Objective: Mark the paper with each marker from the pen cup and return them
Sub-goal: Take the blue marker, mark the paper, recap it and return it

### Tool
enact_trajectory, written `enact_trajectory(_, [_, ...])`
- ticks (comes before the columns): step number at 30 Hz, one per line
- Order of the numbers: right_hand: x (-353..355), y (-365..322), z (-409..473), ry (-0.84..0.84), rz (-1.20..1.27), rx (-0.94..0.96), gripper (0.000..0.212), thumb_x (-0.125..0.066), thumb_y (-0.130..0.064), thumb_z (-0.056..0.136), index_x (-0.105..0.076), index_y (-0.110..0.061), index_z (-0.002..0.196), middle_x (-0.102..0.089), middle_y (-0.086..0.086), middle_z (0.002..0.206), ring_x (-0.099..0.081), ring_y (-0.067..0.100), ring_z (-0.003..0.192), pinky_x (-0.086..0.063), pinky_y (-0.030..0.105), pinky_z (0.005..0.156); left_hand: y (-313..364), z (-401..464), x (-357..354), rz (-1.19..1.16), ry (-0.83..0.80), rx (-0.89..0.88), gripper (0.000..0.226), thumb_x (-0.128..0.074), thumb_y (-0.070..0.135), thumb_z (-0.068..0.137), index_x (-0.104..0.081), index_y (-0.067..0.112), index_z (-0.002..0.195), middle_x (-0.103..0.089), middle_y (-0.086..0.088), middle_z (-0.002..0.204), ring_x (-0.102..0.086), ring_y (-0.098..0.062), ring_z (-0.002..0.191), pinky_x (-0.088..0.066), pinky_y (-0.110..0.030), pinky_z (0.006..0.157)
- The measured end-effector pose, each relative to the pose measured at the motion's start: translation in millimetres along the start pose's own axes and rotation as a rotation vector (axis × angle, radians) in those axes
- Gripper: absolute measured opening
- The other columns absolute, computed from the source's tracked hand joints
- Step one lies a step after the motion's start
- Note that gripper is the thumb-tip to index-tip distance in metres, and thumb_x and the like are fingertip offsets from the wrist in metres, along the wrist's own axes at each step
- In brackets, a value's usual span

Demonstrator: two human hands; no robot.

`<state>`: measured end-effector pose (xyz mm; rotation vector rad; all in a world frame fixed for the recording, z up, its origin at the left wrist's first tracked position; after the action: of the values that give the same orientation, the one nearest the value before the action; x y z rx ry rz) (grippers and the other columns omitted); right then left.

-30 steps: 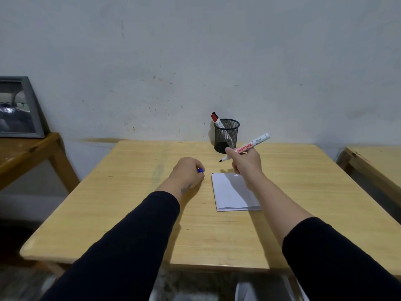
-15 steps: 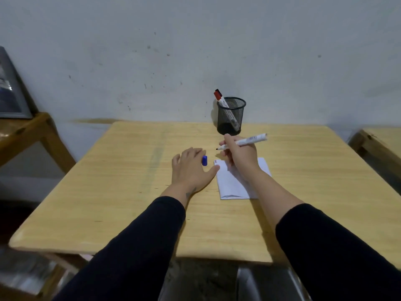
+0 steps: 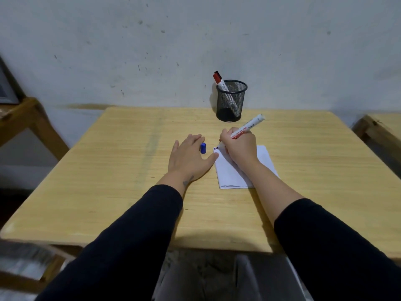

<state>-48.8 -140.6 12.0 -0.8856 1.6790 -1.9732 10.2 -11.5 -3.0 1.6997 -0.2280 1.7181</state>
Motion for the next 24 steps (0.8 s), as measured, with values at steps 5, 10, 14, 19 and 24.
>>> enact_trajectory(5, [-2.2, 0.1, -0.1, -0.002, -0.057, -0.012, 0.024, -0.061, -0.026, 0.084, -0.068, -0.003, 0.085, -0.059, -0.003, 0.066, -0.056, 0.005, 0.059, -0.039, 0.002, 0.044, 0.4, -0.1, -0.4, 0.005, -0.003, 0.003, 0.072, -0.041, 0.063, 0.087, -0.031, 0.023, 0.147, -0.028, 0.007, 0.157, -0.014, -0.014, 0.148, -0.007, -0.044, 0.121])
enact_trajectory(10, [1.1, -2.3, -0.4, 0.028, -0.028, -0.056, 0.025, -0.059, -0.025, 0.085, -0.067, -0.001, 0.085, -0.062, 0.002, 0.071, -0.058, 0.008, 0.063, -0.044, 0.015, 0.055, 0.5, 0.3, 0.1, -0.002, -0.007, 0.006, 0.073, -0.041, 0.063, 0.087, -0.031, 0.023, 0.147, -0.029, 0.006, 0.157, -0.014, -0.015, 0.148, -0.007, -0.045, 0.12])
enact_trajectory(14, [10.2, -12.8, -2.5, -0.007, 0.249, -0.132, 0.014, -0.062, -0.02, 0.086, -0.059, -0.007, 0.084, -0.058, 0.008, 0.065, -0.052, 0.008, 0.043, -0.043, 0.018, 0.04, -0.1, 0.1, 0.9, -0.077, -0.029, 0.031, 0.079, -0.047, 0.065, 0.084, -0.027, 0.023, 0.147, -0.032, 0.004, 0.155, -0.02, -0.016, 0.147, -0.008, -0.045, 0.119])
enact_trajectory(19, [24.7, -32.8, 6.7, -0.163, 0.265, -0.169, 0.014, -0.073, -0.014, 0.082, -0.06, -0.01, 0.085, -0.056, 0.005, 0.065, -0.048, 0.013, 0.049, -0.05, 0.022, 0.047, -2.1, 0.8, 34.6, -0.22, 0.038, -0.057, 0.056, -0.061, 0.05, 0.083, -0.044, 0.036, 0.135, -0.053, 0.007, 0.133, -0.049, -0.016, 0.123, -0.041, -0.045, 0.102])
enact_trajectory(24, [30.7, -43.5, 9.3, -0.226, 0.387, -0.259, 0.004, -0.064, -0.005, 0.087, -0.061, -0.005, 0.085, -0.057, 0.007, 0.071, -0.056, 0.013, 0.063, -0.058, 0.027, 0.071, -1.5, 7.6, 50.8, -0.004, -0.029, -0.087, 0.024, -0.061, 0.043, 0.086, -0.064, 0.035, 0.109, -0.056, 0.008, 0.104, -0.053, -0.014, 0.094, -0.039, -0.029, 0.067])
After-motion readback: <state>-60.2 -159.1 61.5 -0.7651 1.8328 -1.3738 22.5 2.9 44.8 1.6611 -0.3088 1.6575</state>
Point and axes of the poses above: each hand's wrist, its own z-axis towards the middle knuckle, its own x-axis out of the back of the hand, y = z × x, the point moved 2 cm from there along z, towards the middle knuckle
